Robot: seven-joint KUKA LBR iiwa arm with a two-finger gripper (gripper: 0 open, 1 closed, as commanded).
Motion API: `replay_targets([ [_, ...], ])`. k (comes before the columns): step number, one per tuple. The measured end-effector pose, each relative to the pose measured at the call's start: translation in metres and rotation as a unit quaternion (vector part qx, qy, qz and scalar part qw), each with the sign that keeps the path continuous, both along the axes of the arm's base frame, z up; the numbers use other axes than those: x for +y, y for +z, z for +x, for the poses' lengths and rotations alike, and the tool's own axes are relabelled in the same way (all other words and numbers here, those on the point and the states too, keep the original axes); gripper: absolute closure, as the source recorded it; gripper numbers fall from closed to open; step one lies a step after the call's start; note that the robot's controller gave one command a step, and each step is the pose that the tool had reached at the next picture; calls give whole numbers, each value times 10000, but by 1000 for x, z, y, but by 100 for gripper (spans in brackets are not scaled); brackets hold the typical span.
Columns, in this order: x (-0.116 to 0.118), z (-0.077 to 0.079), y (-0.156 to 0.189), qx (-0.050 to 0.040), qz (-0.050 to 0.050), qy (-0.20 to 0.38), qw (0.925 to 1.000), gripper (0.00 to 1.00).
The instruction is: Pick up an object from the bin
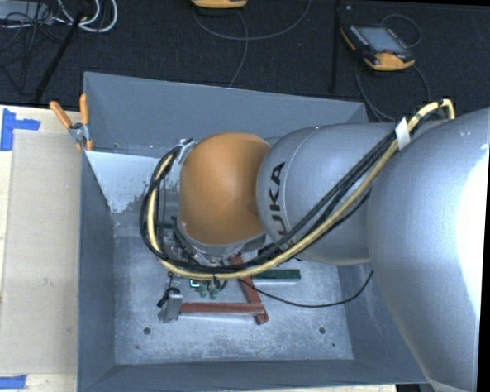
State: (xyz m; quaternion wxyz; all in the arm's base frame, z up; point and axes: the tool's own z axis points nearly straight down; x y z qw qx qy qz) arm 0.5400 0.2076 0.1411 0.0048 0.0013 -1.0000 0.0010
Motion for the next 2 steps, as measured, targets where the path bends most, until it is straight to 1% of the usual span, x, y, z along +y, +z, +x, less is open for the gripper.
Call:
replay_targets([
  [1,-57,-16,-69,-8,-19,-1150,9934,0],
  [2,-102,15,-72,-58,-4,-1178,9930,0],
])
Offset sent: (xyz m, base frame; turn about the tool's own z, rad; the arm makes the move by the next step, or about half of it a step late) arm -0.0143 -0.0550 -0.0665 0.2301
